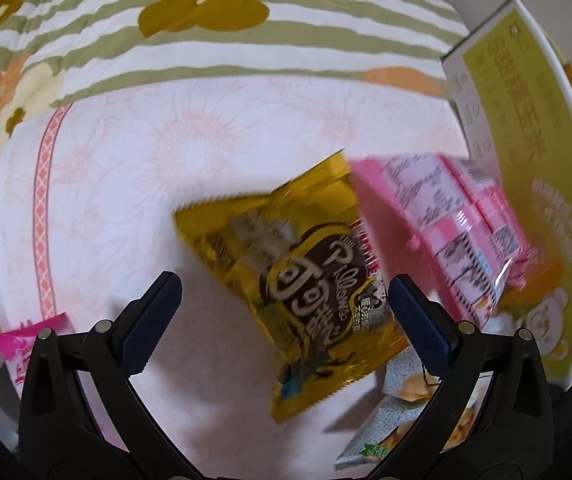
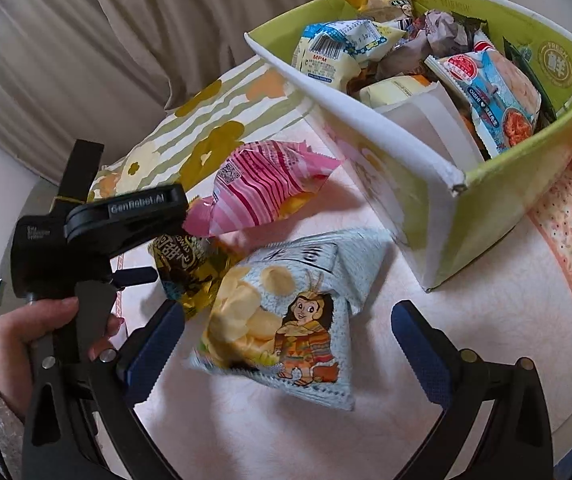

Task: Organize snacks
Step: 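Grasp the gold Pillows bag with left tool while right tool grasps grey chip bag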

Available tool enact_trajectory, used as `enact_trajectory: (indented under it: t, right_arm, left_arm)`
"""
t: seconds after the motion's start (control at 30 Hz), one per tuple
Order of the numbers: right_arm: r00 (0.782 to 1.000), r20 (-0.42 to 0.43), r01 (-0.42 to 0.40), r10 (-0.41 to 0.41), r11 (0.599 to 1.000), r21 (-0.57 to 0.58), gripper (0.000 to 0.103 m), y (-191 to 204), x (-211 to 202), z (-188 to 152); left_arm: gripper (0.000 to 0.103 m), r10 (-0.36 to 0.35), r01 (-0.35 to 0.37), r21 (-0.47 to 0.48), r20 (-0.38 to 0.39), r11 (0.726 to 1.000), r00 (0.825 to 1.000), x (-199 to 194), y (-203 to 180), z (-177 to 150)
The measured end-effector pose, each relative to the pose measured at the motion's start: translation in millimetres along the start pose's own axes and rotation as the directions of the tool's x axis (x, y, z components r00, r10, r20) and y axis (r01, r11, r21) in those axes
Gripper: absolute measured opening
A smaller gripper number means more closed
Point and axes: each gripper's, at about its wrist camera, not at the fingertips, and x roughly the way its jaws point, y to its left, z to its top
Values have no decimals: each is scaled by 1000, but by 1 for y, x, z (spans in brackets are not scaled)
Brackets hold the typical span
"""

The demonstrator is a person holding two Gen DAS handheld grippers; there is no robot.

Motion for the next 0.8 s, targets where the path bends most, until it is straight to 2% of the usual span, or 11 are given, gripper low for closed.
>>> enact_trajectory:
  t: [0.2, 0.33, 0.57, 0.63, 0.67, 0.7, 0.8]
  right_arm:
    - [1000, -11, -1, 1, 1000, 5, 103, 3, 8, 0]
    - [1000, -8, 7, -7, 1000, 6, 103, 6, 10, 0]
    - [997, -21, 78, -79, 996, -45, 103, 8, 16, 2]
    - [994, -31, 101, -103, 993, -62, 103, 7, 21, 3]
    - [994, -38, 104, -107, 992, -66, 103, 7, 23, 4]
    - [993, -41, 108, -110, 992, -66, 103, 5, 25, 6]
    - [992, -50, 116, -119, 991, -69, 103, 5, 32, 8]
  left_arm:
    - [102, 38, -39, 25, 7, 999, 999, -8, 12, -11]
    - [102, 24, -26, 44, 31, 999, 999, -15, 5, -3]
    - [101, 66, -69, 87, 32, 994, 997, -7, -3, 11]
    - [93, 78, -80, 104, 20, 991, 997, -2, -3, 10]
    - [79, 79, -80, 110, 12, 991, 997, 1, -2, 9]
    - [70, 81, -80, 114, 1, 990, 997, 4, -1, 8]
    - [61, 89, -92, 149, 23, 985, 996, 3, -3, 5]
